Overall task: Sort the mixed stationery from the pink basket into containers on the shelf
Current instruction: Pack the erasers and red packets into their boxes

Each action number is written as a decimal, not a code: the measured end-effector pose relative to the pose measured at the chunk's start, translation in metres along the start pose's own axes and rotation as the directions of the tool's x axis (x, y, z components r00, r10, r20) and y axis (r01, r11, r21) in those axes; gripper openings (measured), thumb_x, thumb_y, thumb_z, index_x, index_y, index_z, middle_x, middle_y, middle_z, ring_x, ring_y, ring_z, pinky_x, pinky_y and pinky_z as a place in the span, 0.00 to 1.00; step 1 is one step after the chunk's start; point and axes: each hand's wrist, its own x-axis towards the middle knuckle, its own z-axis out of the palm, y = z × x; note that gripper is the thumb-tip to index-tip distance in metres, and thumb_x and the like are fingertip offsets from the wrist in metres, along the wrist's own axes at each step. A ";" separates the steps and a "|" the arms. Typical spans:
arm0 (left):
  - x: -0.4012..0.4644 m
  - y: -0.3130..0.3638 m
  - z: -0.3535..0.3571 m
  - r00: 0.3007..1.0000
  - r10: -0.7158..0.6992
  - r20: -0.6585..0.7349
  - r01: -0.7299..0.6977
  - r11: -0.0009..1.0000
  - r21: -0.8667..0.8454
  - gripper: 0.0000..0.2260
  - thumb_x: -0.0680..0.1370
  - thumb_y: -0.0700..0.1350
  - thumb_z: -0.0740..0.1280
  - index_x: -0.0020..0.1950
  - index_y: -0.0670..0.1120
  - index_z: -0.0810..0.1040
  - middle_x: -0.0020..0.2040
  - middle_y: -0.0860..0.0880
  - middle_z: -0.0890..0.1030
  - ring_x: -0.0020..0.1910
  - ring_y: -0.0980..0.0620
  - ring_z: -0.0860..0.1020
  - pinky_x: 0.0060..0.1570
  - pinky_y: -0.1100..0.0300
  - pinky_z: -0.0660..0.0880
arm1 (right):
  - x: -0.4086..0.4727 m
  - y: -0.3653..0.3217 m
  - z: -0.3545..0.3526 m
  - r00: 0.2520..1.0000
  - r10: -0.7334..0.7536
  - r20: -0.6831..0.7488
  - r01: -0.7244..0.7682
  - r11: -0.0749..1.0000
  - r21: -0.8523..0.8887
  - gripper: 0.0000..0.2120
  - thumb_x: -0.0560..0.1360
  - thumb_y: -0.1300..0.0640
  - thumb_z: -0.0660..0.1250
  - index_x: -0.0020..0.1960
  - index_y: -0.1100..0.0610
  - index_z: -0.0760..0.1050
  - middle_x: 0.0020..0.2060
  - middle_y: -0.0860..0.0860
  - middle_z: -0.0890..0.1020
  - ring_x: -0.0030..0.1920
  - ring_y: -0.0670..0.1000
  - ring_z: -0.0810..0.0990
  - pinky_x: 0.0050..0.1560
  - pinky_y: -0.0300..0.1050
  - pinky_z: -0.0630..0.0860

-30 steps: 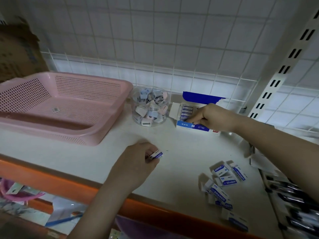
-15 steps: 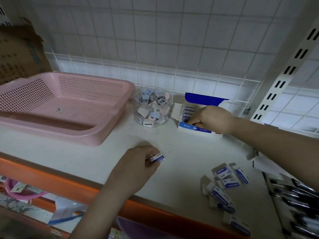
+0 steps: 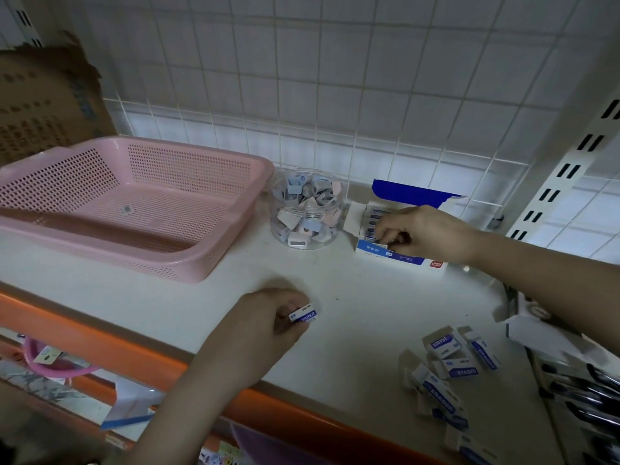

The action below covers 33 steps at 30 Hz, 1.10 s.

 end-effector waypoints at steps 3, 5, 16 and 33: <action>-0.001 0.000 0.000 1.000 0.018 -0.018 -0.017 1.000 0.022 0.04 0.75 0.45 0.70 0.47 0.53 0.81 0.37 0.57 0.78 0.38 0.61 0.76 0.36 0.70 0.70 | 0.005 -0.005 0.000 0.991 -0.131 0.018 0.133 0.982 -0.137 0.11 0.66 0.70 0.72 0.44 0.58 0.78 0.34 0.42 0.77 0.33 0.46 0.73 0.30 0.30 0.64; -0.001 0.000 0.000 0.999 0.027 -0.022 -0.027 0.999 0.031 0.04 0.74 0.45 0.70 0.47 0.53 0.81 0.36 0.57 0.78 0.38 0.60 0.76 0.36 0.70 0.70 | 0.008 -0.003 0.001 0.993 -0.111 0.035 0.115 0.981 -0.153 0.11 0.67 0.69 0.71 0.45 0.57 0.77 0.33 0.40 0.74 0.32 0.40 0.69 0.31 0.29 0.61; -0.006 -0.003 -0.003 0.999 0.020 -0.029 -0.020 1.000 0.003 0.04 0.74 0.45 0.70 0.47 0.53 0.81 0.38 0.56 0.80 0.38 0.60 0.77 0.37 0.72 0.69 | 0.007 0.001 0.003 0.984 0.080 0.161 -0.108 0.980 0.168 0.15 0.72 0.70 0.67 0.52 0.53 0.72 0.47 0.42 0.81 0.45 0.35 0.79 0.45 0.26 0.74; 0.084 0.033 -0.014 0.983 0.182 0.001 -0.180 0.975 0.133 0.06 0.76 0.44 0.69 0.52 0.48 0.81 0.43 0.56 0.79 0.44 0.59 0.77 0.42 0.73 0.69 | -0.007 0.007 0.011 0.943 0.325 -0.077 -0.321 0.946 0.052 0.16 0.66 0.62 0.76 0.46 0.57 0.71 0.52 0.51 0.78 0.50 0.50 0.76 0.45 0.40 0.75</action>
